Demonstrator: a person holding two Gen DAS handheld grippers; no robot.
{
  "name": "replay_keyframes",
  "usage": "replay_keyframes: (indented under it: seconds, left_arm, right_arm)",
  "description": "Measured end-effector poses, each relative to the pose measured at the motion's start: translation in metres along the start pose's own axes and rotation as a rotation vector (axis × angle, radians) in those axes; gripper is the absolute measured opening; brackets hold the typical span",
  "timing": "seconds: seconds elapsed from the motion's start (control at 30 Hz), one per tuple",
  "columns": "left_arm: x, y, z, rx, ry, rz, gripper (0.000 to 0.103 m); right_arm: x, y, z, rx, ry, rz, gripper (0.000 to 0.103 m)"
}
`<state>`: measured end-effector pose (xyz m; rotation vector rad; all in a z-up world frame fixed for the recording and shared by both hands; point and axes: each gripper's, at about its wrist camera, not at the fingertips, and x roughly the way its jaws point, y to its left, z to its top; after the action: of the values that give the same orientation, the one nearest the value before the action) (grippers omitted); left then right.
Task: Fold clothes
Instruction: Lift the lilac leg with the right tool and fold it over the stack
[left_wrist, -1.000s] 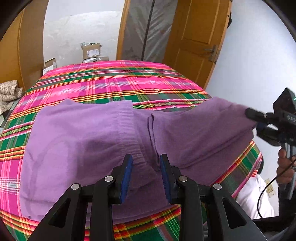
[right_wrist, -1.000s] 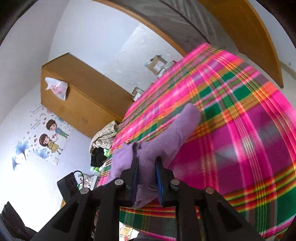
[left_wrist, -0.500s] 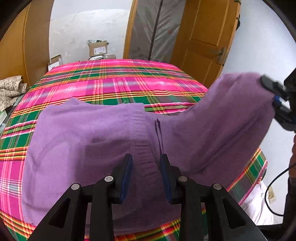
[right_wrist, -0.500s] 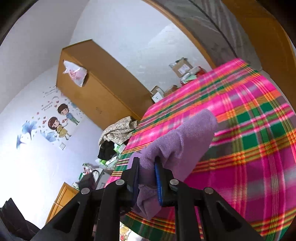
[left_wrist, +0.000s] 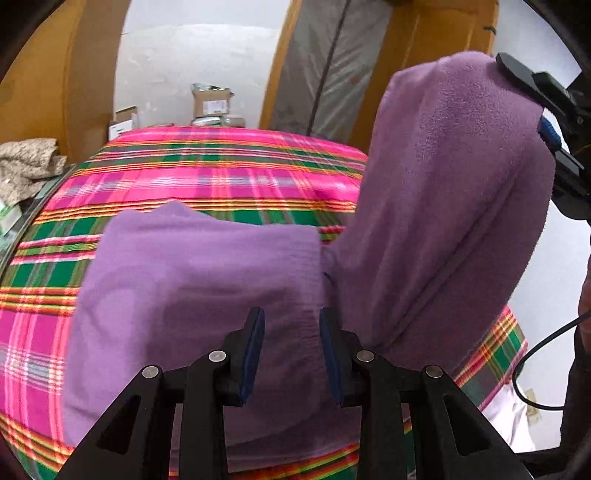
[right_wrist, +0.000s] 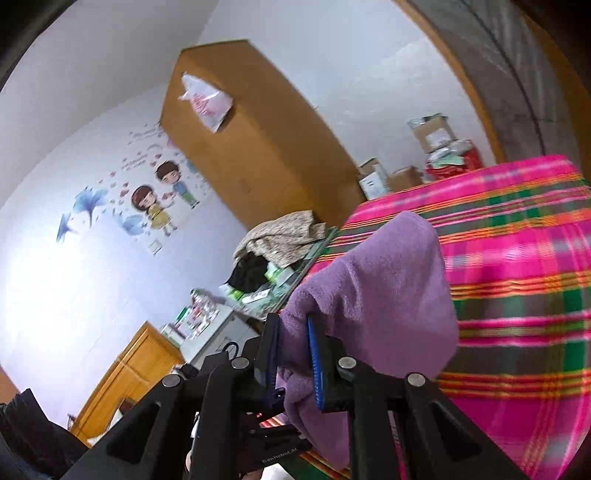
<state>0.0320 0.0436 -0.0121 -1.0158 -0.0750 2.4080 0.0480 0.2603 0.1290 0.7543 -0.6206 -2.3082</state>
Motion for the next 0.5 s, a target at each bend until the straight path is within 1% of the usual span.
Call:
replay_keyframes:
  seconds: [0.13, 0.23, 0.43, 0.5]
  left_arm:
    - [-0.017, 0.025, -0.002, -0.057, -0.029, 0.047, 0.032]
    - [-0.031, 0.046, -0.006, -0.103, -0.048, 0.097, 0.032]
    - [-0.056, 0.08, -0.02, -0.185, -0.07, 0.18, 0.032]
    - [-0.061, 0.089, -0.024, -0.205, -0.072, 0.199, 0.032]
  right_arm:
    - [0.031, 0.018, 0.005, -0.04, 0.057, 0.046, 0.015]
    - [0.063, 0.026, 0.004, -0.055, 0.117, 0.079, 0.015]
    - [0.132, 0.025, -0.01, -0.045, 0.258, 0.118, 0.014]
    - [0.154, 0.02, -0.018, -0.04, 0.301, 0.117, 0.014]
